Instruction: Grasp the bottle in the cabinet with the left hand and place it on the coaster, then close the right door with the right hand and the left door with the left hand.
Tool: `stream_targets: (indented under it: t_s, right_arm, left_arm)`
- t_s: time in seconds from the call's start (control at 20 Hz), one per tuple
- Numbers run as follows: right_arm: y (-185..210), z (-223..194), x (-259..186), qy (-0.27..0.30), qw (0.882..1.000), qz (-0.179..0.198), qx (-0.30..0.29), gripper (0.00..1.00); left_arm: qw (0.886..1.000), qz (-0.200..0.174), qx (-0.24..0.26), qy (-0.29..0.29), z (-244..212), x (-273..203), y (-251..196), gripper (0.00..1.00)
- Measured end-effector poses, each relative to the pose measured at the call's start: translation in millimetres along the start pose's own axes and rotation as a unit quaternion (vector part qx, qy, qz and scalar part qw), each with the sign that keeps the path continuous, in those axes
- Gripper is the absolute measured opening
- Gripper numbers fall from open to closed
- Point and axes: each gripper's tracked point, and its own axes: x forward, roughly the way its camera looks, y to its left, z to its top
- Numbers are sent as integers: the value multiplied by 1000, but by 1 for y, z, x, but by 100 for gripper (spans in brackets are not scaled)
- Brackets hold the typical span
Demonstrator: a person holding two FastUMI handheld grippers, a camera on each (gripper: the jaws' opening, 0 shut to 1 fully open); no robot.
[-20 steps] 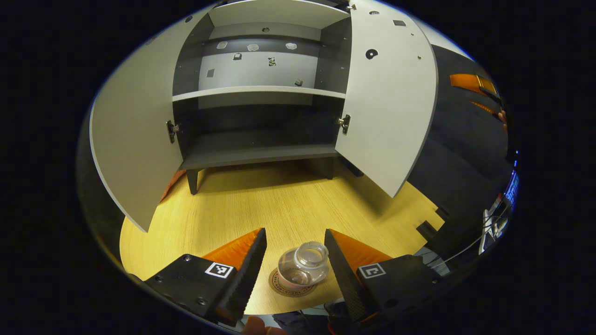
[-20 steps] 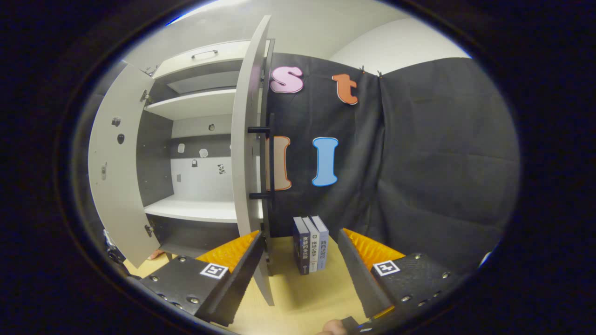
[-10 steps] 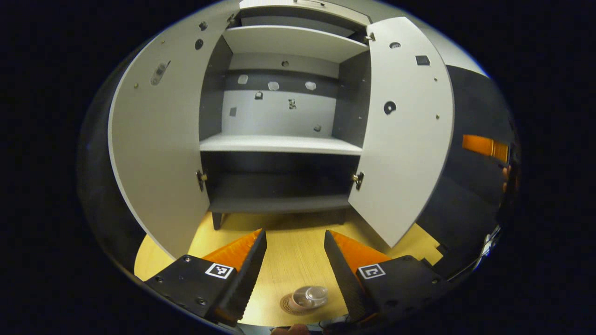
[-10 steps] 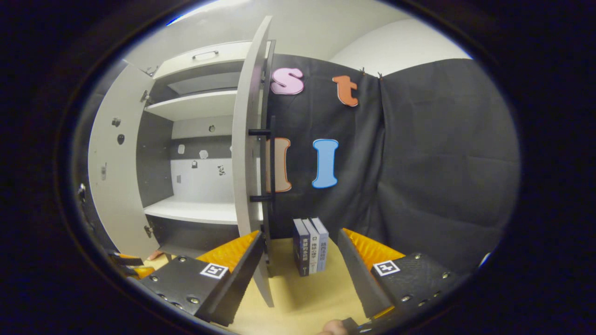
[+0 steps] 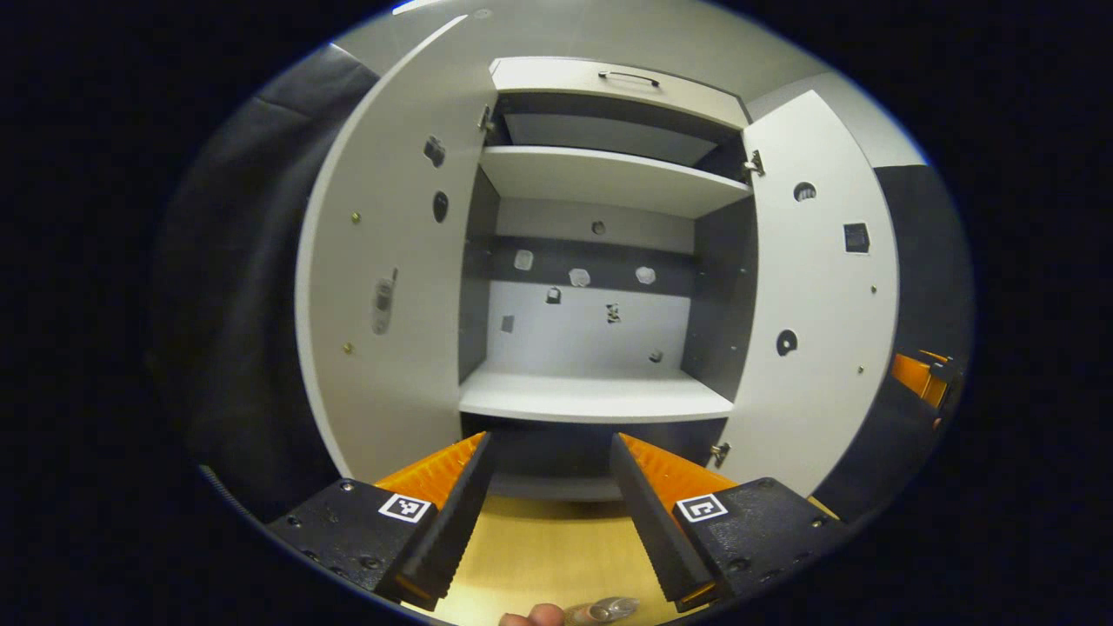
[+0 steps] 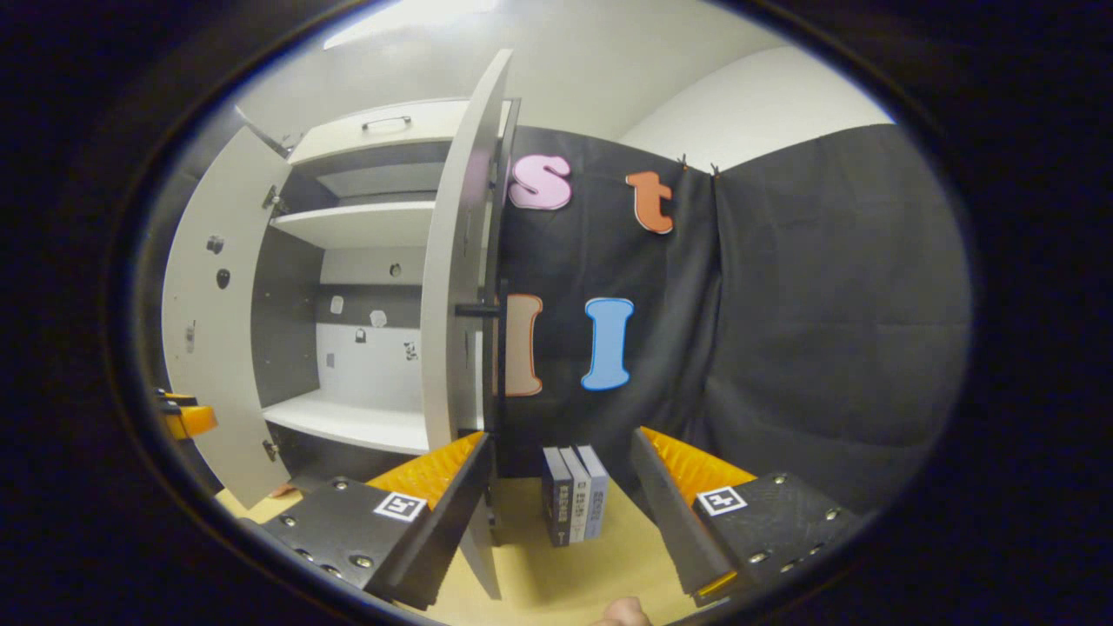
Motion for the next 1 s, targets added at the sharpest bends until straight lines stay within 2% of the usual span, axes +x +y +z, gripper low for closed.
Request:
stream_targets:
  t_s: [0.25,0.3,0.35,0.4,0.55,0.6,0.65,0.7,0.95,1.0]
  right_arm:
    - [11,6,10,-9,1000,11,-1,97]
    - [11,7,11,-9,1000,14,1,96]
    - [14,6,11,-8,1000,20,3,93]
    - [16,7,11,-7,1000,27,4,96]
    - [25,9,12,-7,999,45,-1,96]
    - [29,9,12,-6,999,50,0,93]
    - [35,8,11,-5,998,55,1,96]
    - [41,8,10,-3,998,61,3,96]
    - [78,8,7,-1,996,84,6,96]
    - [85,9,7,-1,996,88,6,93]
  left_arm:
    - [997,62,13,-33,28,-19,43,87]
    - [997,73,14,-35,29,-24,51,84]
    - [996,83,12,-37,32,-27,59,87]
    - [995,93,9,-39,33,-31,68,87]
    - [992,116,-7,-40,33,-38,91,87]
    - [991,125,-11,-39,32,-40,101,87]
    - [990,134,-14,-38,32,-41,109,88]
    - [989,142,-19,-38,31,-42,118,84]
    - [985,163,-32,-56,41,-45,148,87]
    - [984,168,-33,-55,40,-45,155,87]
